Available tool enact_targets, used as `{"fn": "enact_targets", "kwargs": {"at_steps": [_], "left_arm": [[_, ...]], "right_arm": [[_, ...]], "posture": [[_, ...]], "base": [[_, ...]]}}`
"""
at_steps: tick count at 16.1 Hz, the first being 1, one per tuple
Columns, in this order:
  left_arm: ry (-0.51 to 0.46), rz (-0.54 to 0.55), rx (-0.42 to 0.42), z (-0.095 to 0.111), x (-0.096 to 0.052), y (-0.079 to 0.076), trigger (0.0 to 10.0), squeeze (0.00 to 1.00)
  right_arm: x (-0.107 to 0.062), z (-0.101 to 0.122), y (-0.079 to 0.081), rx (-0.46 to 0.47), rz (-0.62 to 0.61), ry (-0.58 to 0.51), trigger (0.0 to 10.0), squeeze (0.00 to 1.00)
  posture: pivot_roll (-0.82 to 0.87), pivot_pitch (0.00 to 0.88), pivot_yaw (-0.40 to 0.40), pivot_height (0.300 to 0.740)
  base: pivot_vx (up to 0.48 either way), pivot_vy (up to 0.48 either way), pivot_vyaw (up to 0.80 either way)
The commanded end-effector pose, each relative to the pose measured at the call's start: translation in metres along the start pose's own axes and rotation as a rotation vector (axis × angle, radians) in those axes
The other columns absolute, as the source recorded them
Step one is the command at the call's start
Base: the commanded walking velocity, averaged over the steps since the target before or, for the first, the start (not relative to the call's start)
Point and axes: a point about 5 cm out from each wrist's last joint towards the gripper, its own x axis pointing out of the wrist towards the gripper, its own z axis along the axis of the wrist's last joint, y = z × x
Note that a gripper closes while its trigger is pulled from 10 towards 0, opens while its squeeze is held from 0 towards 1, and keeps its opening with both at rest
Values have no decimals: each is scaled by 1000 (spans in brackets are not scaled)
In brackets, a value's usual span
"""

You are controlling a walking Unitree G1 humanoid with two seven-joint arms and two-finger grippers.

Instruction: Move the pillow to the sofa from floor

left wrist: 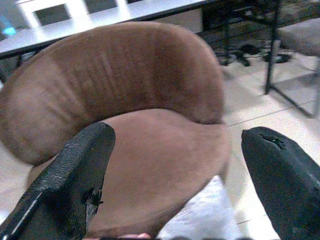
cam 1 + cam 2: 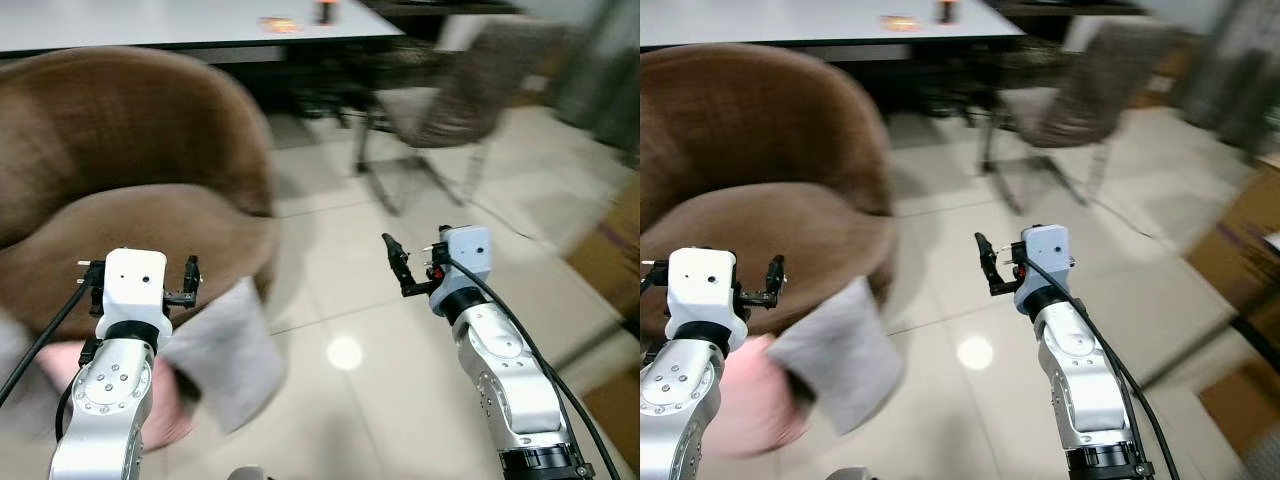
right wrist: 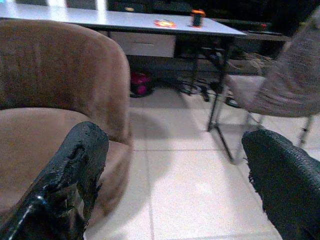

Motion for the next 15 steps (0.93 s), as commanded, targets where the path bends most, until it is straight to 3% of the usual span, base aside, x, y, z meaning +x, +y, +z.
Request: {"fn": "enact_targets", "kwargs": {"at_steps": [1,4,6,11,15], "left_arm": [[-25,-50,-23,5,3,-6,10000,0],[-36,-51,-28,5,3,-5,10000,0],[-47,-63,-25,6,4,-6,10000,0],[-64,-90,-12,8,6,-5,10000,0],[-66,-97,-19,8,9,-7,10000,0]], "right_arm": [[-3,5,-9,61,-37,-18,10000,0],[0,2,-11,128,-74,-4,10000,0],[-2,-19,-19,230,-222,68,10000,0],[-1,-19,-15,132,-184,61,10000,0],[-1,-21,-20,177,-222,71,10000,0]], "posture": [[17,0,-37,740],[30,0,-45,740],[44,0,-48,740],[41,0,-36,740],[33,0,-30,740]], "base": [[0,0,800],[80,0,242],[268,0,0],[321,0,0],[341,0,719]]}}
